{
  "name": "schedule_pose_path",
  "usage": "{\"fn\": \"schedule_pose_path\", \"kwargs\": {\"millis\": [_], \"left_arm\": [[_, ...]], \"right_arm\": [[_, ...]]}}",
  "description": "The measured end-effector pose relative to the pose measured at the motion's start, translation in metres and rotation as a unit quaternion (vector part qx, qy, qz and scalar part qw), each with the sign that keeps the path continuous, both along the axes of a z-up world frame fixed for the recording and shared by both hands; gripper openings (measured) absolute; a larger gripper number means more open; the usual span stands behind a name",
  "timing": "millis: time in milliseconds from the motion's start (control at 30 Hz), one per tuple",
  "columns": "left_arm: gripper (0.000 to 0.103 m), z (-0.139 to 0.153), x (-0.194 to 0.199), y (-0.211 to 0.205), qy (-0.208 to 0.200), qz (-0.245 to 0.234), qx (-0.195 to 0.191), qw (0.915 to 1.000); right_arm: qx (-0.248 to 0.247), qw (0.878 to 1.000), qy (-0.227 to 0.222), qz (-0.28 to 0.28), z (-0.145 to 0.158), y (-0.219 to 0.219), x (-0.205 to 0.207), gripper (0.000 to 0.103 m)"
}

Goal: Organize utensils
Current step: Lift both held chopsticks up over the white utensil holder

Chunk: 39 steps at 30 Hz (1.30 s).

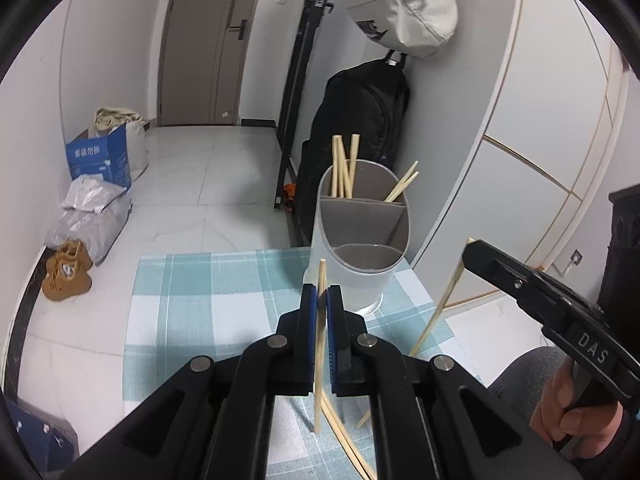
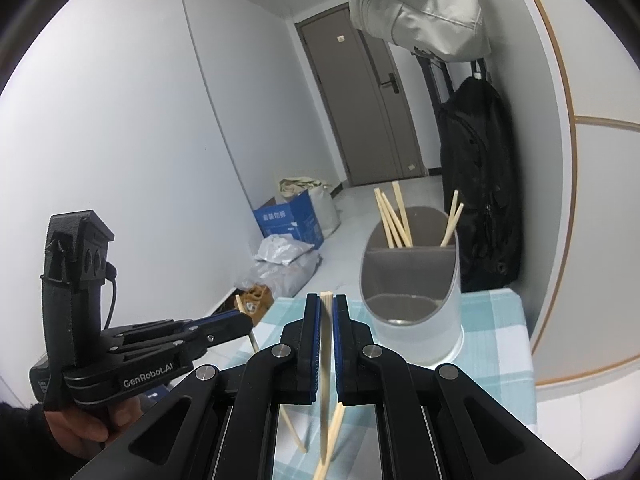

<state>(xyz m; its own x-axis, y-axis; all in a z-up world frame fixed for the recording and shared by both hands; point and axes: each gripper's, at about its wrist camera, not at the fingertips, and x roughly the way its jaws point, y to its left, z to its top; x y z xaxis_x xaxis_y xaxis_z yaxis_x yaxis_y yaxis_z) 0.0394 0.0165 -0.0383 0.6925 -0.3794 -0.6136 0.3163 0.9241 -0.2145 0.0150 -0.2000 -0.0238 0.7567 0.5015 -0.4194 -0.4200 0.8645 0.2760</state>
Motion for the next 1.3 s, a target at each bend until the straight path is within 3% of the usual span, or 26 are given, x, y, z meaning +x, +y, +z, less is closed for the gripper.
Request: {"fn": "schedule_pose_path", "kwargs": {"millis": [467, 967, 1300], "left_arm": [[0.001, 0.038, 0.025, -0.018, -0.006, -0.004, -0.001, 1.0000], [0.001, 0.106, 0.087, -0.040, -0.038, -0.004, -0.030, 0.9988], [0.001, 0.119, 0.120, -0.063, -0.066, -0.013, -0.035, 0.9971]], "right_arm": [[0.018, 1.000, -0.009, -0.019, 0.030, -0.024, 0.031, 0.005], [0.039, 0.997, -0.032, -0.053, 0.097, -0.054, 0.097, 0.005], [0.029, 0.995, -0.058, -0.073, 0.127, -0.065, 0.145, 0.005]]}}
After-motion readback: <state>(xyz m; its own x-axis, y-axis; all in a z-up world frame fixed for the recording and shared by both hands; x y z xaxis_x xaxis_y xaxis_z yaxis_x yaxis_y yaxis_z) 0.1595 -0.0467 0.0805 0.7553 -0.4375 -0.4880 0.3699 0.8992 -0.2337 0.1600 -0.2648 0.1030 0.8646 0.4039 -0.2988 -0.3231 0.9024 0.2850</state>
